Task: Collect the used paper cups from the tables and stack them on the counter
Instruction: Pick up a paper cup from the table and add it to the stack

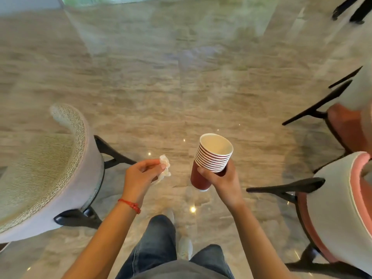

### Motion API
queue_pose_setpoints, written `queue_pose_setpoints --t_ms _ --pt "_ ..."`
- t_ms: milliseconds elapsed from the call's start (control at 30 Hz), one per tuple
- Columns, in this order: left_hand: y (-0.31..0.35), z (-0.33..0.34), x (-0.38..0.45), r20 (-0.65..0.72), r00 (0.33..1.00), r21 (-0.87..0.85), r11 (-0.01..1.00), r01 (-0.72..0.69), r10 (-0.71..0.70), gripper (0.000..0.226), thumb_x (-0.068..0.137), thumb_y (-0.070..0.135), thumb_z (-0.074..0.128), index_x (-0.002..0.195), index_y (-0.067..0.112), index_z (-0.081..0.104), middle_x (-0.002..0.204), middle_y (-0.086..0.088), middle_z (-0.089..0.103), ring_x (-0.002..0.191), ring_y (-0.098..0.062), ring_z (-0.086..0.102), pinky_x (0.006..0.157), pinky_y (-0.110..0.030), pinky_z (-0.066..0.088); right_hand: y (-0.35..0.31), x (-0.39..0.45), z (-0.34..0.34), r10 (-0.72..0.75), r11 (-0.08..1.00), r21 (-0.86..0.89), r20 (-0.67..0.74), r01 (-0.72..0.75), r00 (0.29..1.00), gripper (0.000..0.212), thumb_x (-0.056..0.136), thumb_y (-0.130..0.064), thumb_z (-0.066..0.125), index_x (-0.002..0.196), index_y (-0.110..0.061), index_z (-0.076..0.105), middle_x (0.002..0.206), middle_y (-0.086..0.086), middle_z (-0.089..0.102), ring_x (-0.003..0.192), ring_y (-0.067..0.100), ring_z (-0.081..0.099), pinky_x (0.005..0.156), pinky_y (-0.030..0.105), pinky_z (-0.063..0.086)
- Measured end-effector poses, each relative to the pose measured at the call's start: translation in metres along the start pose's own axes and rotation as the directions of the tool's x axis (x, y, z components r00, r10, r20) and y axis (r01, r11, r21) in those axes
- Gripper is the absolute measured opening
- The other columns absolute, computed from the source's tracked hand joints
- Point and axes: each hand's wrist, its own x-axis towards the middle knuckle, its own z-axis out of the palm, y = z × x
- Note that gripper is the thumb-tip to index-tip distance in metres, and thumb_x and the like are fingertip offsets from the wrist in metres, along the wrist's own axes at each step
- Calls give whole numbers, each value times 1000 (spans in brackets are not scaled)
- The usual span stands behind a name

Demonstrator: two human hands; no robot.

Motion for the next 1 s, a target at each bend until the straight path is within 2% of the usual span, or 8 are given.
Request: queue_pose_setpoints --t_ms 200,400,533,700,833,1000 --pt "37 18 113 -53 999 -30 1000 -2 1 11 75 6 74 84 11 70 73 0 68 51 6 60 50 -7 45 -18 119 29 -21 1000 -6 18 21 1000 61 62 -25 81 116 -16 54 101 -10 67 91 -4 63 70 10 49" --pt "90 10 233 -110 994 -68 998 -5 -2 10 75 4 73 83 11 71 69 5 70 56 4 63 51 -8 46 -56 251 81 -43 999 -2 78 43 996 61 66 -18 82 119 -9 54 105 0 68 92 1 64 71 13 50" --pt "122 -2 305 -145 989 -66 998 13 -23 13 75 6 74 87 10 72 75 2 71 63 -4 65 54 -9 49 -82 324 119 -60 998 -14 137 63 989 64 65 -23 82 121 -11 53 105 -4 67 92 -1 63 71 12 50" --pt "148 -11 381 -207 977 -124 992 26 -52 15 75 4 73 76 19 72 69 6 72 58 0 65 53 -11 49 -101 407 157 -45 999 -17 210 50 977 66 66 -23 81 124 -13 51 111 -1 66 96 3 63 73 15 52" --pt "166 -17 445 -303 951 -136 991 16 -57 15 74 5 74 75 20 71 67 5 69 54 2 62 50 -10 47 -117 485 190 -61 998 -8 296 66 953 62 71 -13 80 124 -16 51 110 -5 65 98 5 63 75 19 53" --pt "197 -26 522 -425 903 -168 986 -10 -63 15 75 6 74 74 21 71 65 3 67 54 0 59 49 -12 48 -146 582 233 -84 995 -11 410 97 908 66 68 -21 81 127 -17 50 113 -7 65 102 2 62 77 15 53"
